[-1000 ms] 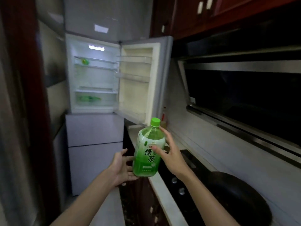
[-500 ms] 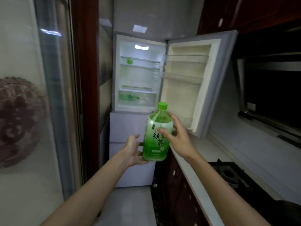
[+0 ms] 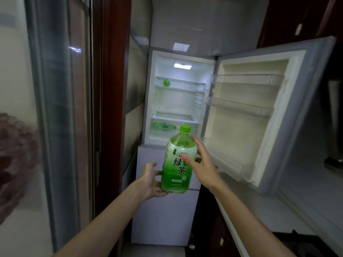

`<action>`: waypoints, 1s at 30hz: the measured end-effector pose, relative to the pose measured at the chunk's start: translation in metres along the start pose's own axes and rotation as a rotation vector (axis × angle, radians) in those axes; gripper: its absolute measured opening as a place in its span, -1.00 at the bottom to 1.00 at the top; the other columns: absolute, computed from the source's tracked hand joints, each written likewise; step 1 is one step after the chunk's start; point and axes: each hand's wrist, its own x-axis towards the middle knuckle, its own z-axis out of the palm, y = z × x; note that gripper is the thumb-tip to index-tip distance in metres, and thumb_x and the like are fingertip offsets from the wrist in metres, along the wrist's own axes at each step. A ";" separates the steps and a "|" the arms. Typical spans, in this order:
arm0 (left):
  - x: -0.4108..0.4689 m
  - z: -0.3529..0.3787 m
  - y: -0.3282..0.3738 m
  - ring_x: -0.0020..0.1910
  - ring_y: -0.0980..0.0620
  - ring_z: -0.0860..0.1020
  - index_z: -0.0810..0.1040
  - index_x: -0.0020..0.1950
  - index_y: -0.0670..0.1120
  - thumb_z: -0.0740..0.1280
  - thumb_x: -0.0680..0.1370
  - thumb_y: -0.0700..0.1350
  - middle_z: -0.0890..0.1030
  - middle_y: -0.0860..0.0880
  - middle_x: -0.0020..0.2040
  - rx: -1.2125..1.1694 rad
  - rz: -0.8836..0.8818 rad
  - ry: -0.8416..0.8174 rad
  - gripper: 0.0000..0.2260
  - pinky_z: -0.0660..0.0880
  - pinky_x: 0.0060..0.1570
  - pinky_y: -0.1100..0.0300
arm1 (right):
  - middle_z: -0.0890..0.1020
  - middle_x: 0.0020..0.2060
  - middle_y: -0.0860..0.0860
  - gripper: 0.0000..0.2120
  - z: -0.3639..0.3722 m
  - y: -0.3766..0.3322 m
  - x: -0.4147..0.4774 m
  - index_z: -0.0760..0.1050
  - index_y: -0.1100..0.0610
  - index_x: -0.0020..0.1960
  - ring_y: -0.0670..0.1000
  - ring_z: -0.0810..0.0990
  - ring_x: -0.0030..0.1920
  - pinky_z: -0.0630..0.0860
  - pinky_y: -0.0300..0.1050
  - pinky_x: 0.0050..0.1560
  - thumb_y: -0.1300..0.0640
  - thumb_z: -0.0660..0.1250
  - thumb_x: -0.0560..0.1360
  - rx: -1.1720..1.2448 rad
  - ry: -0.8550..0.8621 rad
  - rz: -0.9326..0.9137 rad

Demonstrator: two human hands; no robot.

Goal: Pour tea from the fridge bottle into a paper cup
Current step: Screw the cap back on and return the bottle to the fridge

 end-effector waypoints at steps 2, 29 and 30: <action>0.026 0.005 0.019 0.05 -0.27 0.55 0.41 0.29 -0.15 0.02 0.62 0.13 0.49 -0.36 0.25 -0.011 0.026 0.021 -0.56 0.47 -0.04 -0.05 | 0.53 0.19 -0.32 -0.41 -0.003 0.015 0.034 0.28 -0.16 0.47 -0.13 0.55 0.21 0.60 -0.12 0.12 0.05 0.42 0.51 0.003 -0.013 -0.009; 0.354 -0.008 0.211 0.04 -0.26 0.56 0.49 0.18 -0.18 0.05 0.63 0.10 0.60 -0.27 0.06 -0.100 0.090 0.098 -0.59 0.49 -0.17 0.03 | 0.58 0.20 -0.07 -0.44 0.028 0.189 0.377 0.30 -0.09 0.44 -0.07 0.62 0.09 0.58 -0.27 -0.11 0.14 0.41 0.52 0.033 -0.089 -0.016; 0.367 -0.006 0.221 0.02 -0.25 0.56 0.49 0.18 -0.17 0.05 0.63 0.10 0.59 -0.27 0.05 -0.096 0.095 0.089 -0.60 0.49 -0.17 0.03 | 0.58 0.19 -0.09 -0.44 0.028 0.192 0.391 0.30 -0.09 0.45 -0.07 0.62 0.09 0.59 -0.26 -0.11 0.14 0.41 0.52 0.021 -0.083 -0.024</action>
